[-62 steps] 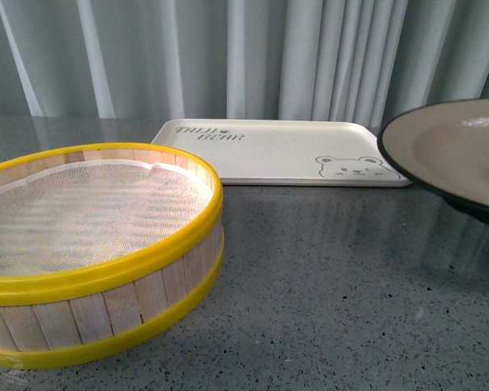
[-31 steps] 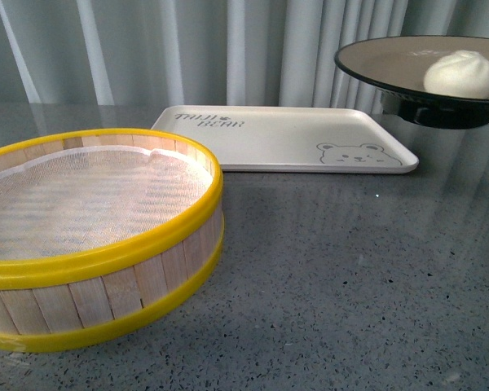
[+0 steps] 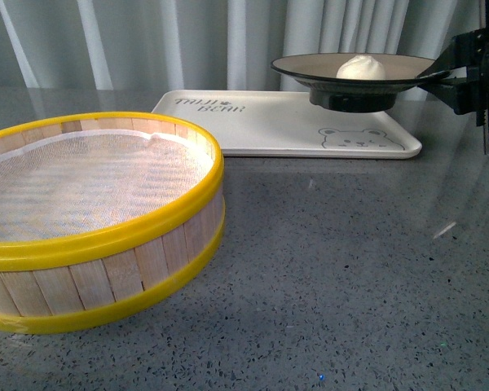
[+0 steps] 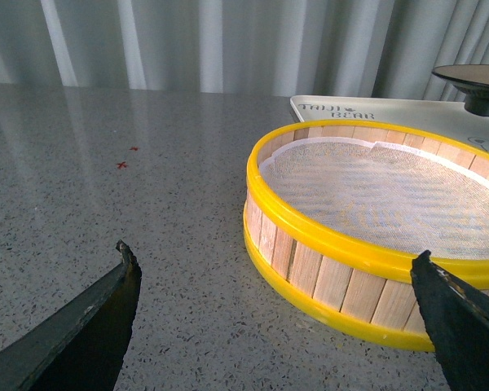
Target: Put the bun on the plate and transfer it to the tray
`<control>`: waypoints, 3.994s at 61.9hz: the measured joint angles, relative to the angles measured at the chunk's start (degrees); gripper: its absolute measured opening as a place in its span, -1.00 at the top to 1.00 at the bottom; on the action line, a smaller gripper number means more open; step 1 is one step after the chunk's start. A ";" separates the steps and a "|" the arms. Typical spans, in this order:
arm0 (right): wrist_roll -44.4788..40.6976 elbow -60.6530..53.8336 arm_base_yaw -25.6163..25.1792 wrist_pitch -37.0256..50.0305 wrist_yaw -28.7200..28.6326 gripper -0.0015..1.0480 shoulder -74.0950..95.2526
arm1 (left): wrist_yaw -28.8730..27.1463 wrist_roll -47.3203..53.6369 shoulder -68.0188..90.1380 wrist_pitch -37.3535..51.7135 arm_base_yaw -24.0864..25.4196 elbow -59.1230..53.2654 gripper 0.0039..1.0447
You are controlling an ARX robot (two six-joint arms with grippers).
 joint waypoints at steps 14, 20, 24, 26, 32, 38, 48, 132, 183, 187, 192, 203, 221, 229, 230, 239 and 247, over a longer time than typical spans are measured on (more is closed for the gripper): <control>-0.31 2.05 2.03 -1.09 0.90 0.95 3.87 | 0.00 0.00 0.00 0.00 0.00 0.00 -0.88; -0.22 2.95 2.23 -1.29 1.16 0.95 5.03 | 0.00 0.00 0.00 0.00 0.00 0.00 -0.88; -0.20 3.41 2.23 -1.29 1.31 0.95 5.42 | 0.00 0.00 0.00 0.00 0.00 0.00 -0.88; -0.22 3.54 2.21 -1.31 1.53 0.95 5.57 | 0.00 0.00 0.00 0.00 0.00 0.00 -0.88; -0.20 4.44 1.97 -1.86 1.75 0.95 6.14 | 0.00 0.00 0.00 0.00 0.00 0.00 -0.88; -0.15 4.90 1.64 -2.64 1.53 0.95 6.40 | 0.00 0.00 0.00 0.00 0.00 0.00 -0.88; -0.11 5.07 1.18 -3.15 1.70 0.60 6.45 | 0.00 0.00 0.00 0.00 0.00 0.00 -0.88; -74.90 -50.90 -9.68 19.56 22.16 -0.73 -61.13 | -0.02 0.00 0.00 0.00 0.00 0.00 -0.88; -74.99 -68.04 -2.01 -0.92 17.81 0.97 -85.46 | 0.00 0.00 0.00 0.00 0.00 0.00 -0.88; -74.99 -68.54 -2.01 -1.66 17.81 0.97 -86.75 | 0.00 0.00 0.00 0.00 0.00 0.00 -0.88; -74.99 -69.09 -2.01 -2.54 17.81 0.97 -88.30 | 0.02 0.00 0.00 0.00 0.00 0.00 -0.88; -74.99 -70.60 -2.01 -5.66 17.81 0.97 -92.83 | 0.00 0.00 0.00 0.00 0.00 0.00 -0.88; -74.99 -72.59 -2.01 -7.72 17.81 0.97 -97.50 | 0.02 0.00 0.00 0.00 0.00 0.00 -0.88; -74.99 -72.59 -2.01 -9.70 17.81 0.97 -99.62 | 0.00 0.00 0.00 0.00 0.00 0.00 -0.88; -74.99 -72.59 -2.01 -9.84 17.81 0.97 -99.76 | 0.02 0.00 0.00 0.00 0.00 0.00 -0.88; -74.99 -72.54 -2.01 -13.84 17.81 0.97 -103.27 | 0.02 0.00 0.00 0.00 0.00 0.00 -0.88; -75.01 -72.54 -2.01 -21.07 17.81 0.97 -110.57 | 0.00 0.00 0.00 0.00 0.00 0.00 -0.88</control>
